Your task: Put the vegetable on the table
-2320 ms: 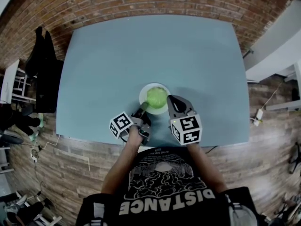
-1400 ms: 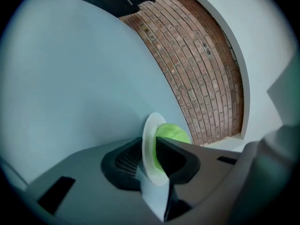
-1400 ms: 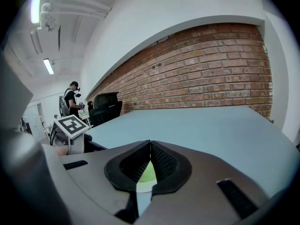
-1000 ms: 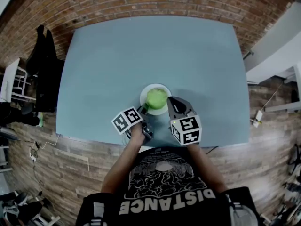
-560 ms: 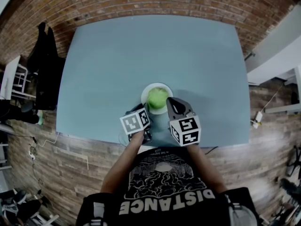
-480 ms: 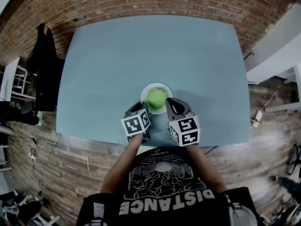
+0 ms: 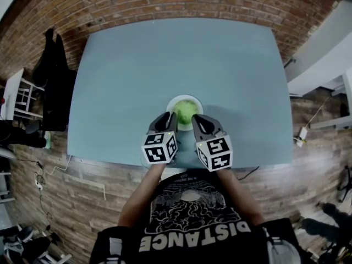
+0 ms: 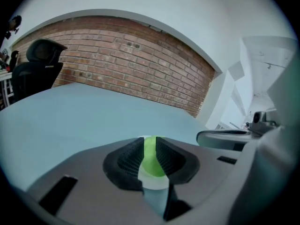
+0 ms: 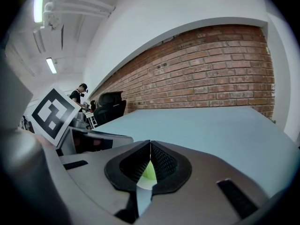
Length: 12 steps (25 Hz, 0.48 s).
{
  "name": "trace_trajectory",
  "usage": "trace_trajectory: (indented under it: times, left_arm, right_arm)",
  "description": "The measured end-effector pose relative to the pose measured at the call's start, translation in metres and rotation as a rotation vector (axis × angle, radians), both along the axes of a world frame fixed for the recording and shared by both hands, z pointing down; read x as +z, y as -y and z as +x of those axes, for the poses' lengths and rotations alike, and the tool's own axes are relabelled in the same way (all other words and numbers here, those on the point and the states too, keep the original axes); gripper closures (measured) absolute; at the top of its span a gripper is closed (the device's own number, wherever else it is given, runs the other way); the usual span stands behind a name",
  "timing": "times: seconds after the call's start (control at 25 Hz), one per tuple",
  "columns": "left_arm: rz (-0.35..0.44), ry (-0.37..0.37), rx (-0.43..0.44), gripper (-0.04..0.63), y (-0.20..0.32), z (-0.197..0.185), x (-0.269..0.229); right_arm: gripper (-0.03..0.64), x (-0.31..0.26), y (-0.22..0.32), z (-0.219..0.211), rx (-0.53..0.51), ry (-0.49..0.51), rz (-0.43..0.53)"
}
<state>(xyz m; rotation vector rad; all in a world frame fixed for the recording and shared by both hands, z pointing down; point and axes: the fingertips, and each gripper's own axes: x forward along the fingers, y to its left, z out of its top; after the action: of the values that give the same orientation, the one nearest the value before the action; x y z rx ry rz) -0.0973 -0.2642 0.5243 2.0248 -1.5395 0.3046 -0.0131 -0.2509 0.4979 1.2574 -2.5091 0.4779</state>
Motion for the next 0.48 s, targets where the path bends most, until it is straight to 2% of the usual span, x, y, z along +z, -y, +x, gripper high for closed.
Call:
trace_trajectory:
  times: [0.16,0.48]
  left_arm:
    - [0.062,-0.003,0.054,0.518,-0.006,0.008,-0.017]
    - [0.123,-0.019,0.11,0.533,-0.023,0.02,-0.041]
  right_arm:
    - [0.607,-0.005,-0.005,-0.005,0.0,0.009,0.009]
    - [0.607,-0.015,-0.016,-0.01,0.01,0.018,0.025]
